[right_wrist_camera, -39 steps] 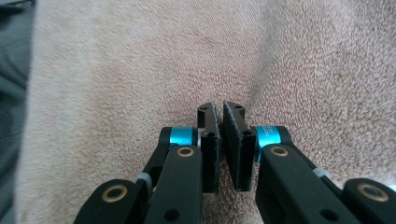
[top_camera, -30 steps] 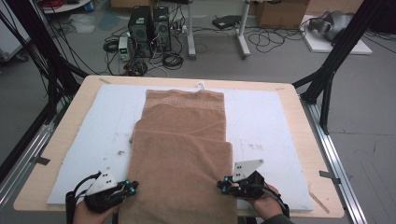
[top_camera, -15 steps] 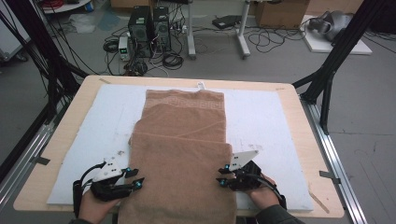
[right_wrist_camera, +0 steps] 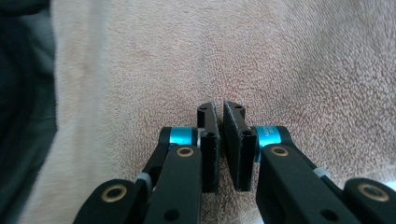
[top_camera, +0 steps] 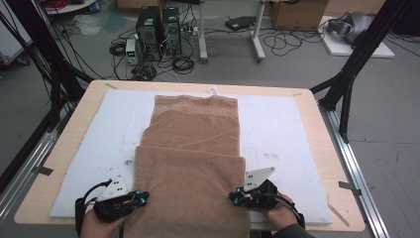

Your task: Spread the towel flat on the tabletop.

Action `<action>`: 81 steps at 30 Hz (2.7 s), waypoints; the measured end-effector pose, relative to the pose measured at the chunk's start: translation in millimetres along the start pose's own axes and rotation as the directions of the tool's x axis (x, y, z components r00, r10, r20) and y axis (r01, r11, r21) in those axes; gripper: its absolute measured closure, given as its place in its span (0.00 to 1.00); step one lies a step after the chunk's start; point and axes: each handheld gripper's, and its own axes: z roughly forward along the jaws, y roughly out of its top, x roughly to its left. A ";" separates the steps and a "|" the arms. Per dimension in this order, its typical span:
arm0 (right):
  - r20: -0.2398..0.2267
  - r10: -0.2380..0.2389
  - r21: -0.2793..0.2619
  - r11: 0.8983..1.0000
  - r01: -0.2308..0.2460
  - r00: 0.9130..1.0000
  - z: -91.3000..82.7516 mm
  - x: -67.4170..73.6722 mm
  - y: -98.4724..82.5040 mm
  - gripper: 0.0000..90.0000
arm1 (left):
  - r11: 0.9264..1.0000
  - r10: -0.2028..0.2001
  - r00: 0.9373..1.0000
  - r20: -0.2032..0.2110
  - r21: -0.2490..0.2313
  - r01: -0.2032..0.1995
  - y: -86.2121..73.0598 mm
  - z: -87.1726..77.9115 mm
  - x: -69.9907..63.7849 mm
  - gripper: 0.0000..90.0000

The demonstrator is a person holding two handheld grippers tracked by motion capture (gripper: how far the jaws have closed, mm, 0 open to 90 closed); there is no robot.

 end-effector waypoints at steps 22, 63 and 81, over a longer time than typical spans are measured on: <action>0.039 0.033 -0.022 0.999 -0.032 0.999 7.8 -21.6 -1.9 0.94 | 0.999 0.028 1.000 0.008 0.031 -0.029 12.1 19.0 15.8 0.95; -0.005 0.033 -0.037 0.999 -0.034 0.999 -12.1 4.7 -16.9 0.96 | 0.999 0.049 0.999 0.005 -0.012 -0.049 -12.9 -5.6 -21.6 0.94; 0.097 0.157 -0.166 0.976 -0.139 0.983 -31.6 -32.1 5.1 0.46 | 0.992 -0.060 0.998 -0.022 -0.112 0.057 42.4 -4.9 28.9 0.39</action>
